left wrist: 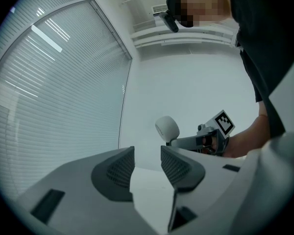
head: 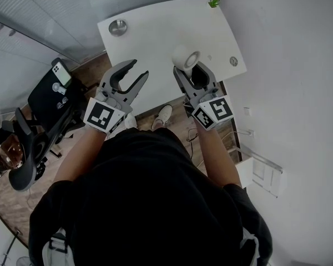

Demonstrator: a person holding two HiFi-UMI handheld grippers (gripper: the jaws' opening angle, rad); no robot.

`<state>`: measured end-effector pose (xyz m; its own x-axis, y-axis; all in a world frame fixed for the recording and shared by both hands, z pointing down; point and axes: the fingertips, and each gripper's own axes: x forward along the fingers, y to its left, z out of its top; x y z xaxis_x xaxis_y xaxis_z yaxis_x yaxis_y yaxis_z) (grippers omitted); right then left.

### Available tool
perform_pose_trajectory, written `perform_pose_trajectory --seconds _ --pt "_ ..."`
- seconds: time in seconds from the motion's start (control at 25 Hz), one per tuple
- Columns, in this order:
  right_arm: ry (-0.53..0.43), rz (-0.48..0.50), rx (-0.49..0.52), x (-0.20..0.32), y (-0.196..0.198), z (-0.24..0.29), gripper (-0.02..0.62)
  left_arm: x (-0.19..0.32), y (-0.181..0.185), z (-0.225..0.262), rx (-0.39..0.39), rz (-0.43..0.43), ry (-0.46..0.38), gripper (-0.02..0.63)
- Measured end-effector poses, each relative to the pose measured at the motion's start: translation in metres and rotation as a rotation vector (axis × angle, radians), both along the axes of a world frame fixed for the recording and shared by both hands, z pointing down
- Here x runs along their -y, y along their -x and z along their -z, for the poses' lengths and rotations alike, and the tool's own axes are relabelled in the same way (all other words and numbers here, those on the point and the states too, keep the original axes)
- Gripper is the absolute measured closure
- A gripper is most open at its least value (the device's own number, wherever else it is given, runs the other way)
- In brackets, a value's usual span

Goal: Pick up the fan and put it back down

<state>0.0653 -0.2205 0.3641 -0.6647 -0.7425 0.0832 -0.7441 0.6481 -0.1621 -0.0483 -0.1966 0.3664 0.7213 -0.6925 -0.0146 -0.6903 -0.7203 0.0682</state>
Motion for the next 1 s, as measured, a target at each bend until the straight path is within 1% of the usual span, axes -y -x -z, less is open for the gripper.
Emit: perform_pose_trajectory --seconds 0.2,0.4,0.52,0.68,0.92,1.0 --pt "0.019 0.002 -0.015 0.02 -0.027 -0.006 0.4 0.015 -0.024 -0.002 0.01 0.011 0.021 0.436" --pt "0.068 -0.022 -0.06 0.042 -0.056 -0.025 0.4 0.029 -0.054 -0.007 -0.009 0.011 0.009 0.431" --pt "0.113 -0.041 -0.109 0.054 -0.076 -0.05 0.4 0.038 -0.072 -0.015 -0.016 0.015 0.008 0.431" --pt "0.182 -0.064 -0.155 0.066 -0.097 -0.087 0.4 0.048 -0.092 -0.033 0.003 0.019 0.029 0.42" --pt "0.274 -0.079 -0.213 0.074 -0.114 -0.143 0.4 0.06 -0.112 -0.06 -0.002 0.016 0.054 0.417" --pt "0.304 -0.077 -0.239 0.075 -0.118 -0.164 0.4 0.062 -0.118 -0.068 0.008 0.01 0.065 0.417"
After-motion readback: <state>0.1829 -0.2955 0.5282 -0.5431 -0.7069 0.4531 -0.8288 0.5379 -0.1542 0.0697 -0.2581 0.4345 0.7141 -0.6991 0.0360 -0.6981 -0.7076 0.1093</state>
